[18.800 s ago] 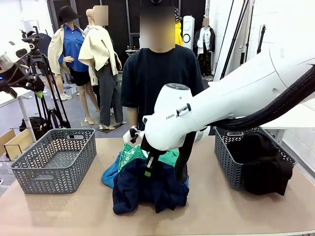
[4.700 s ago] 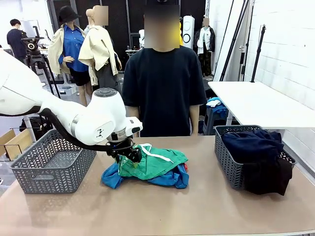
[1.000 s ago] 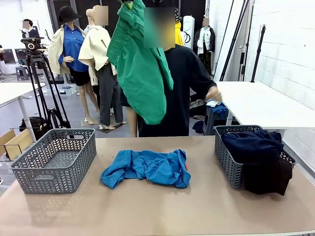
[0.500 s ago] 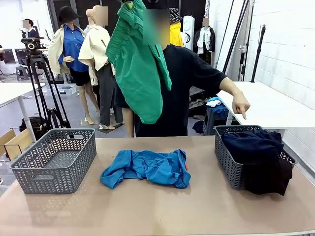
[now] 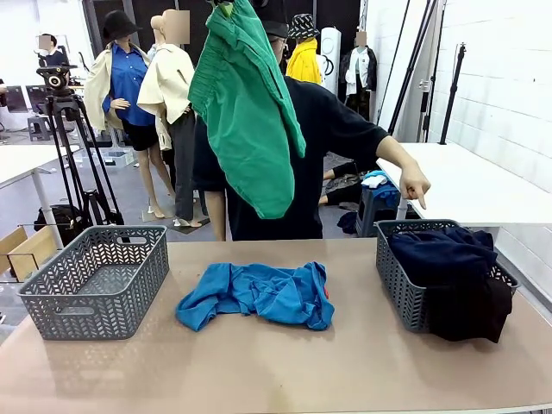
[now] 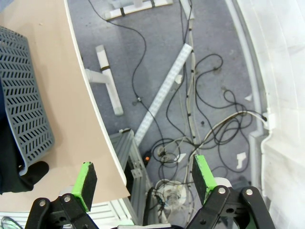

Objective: Sort the tops and bottoms.
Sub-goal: Sort the clothes according to human instructions.

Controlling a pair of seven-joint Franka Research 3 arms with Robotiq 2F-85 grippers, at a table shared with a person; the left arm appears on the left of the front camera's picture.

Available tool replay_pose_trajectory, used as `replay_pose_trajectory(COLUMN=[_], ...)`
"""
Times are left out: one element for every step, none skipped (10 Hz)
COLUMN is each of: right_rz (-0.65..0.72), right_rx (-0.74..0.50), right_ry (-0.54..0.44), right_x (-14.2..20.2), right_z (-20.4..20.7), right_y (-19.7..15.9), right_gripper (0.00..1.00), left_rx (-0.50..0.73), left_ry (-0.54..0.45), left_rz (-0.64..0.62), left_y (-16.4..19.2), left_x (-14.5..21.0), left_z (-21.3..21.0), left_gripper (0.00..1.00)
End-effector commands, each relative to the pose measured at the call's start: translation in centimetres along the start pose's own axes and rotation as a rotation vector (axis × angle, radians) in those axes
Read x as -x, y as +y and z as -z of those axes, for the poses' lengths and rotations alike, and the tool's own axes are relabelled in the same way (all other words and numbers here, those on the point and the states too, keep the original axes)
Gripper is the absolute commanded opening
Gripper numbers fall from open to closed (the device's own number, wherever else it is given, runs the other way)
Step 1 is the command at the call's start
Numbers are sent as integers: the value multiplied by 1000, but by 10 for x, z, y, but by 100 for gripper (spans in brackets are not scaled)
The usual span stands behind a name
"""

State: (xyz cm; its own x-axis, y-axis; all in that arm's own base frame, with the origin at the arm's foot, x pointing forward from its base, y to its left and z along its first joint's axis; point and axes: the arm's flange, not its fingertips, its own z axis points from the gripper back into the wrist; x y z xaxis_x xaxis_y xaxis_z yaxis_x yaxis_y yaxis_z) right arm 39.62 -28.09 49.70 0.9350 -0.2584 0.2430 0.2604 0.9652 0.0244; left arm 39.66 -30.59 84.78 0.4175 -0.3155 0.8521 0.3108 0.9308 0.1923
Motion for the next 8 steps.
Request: replay_pose_trajectory(right_rz=[-4, -4, -4, -4, -4, -4, -4, -4], right_rx=[-1, -1, -1, -1, -1, -1, -1, -1], right_ry=[2, 2, 2, 2, 2, 2, 2, 2], right_x=[-1, -1, -1, -1, -1, -1, -1, -1], right_z=[1, 1, 1, 1, 1, 1, 1, 1], right_y=[0, 0, 0, 0, 0, 0, 0, 0], right_gripper=[100, 100, 100, 100, 100, 100, 100, 100], left_rx=[4, 4, 4, 4, 4, 4, 4, 0], left_ry=[-17, -17, -17, -17, -17, -17, -17, 0], left_rz=[-10, -10, -10, -10, -10, -10, -10, 0], left_y=[3, 3, 3, 3, 3, 3, 3, 0], left_x=[0, 0, 0, 0, 0, 0, 0, 0], left_z=[-4, -4, -4, -4, -4, -4, -4, 0], left_gripper=[0, 0, 0, 0, 0, 0, 0, 0])
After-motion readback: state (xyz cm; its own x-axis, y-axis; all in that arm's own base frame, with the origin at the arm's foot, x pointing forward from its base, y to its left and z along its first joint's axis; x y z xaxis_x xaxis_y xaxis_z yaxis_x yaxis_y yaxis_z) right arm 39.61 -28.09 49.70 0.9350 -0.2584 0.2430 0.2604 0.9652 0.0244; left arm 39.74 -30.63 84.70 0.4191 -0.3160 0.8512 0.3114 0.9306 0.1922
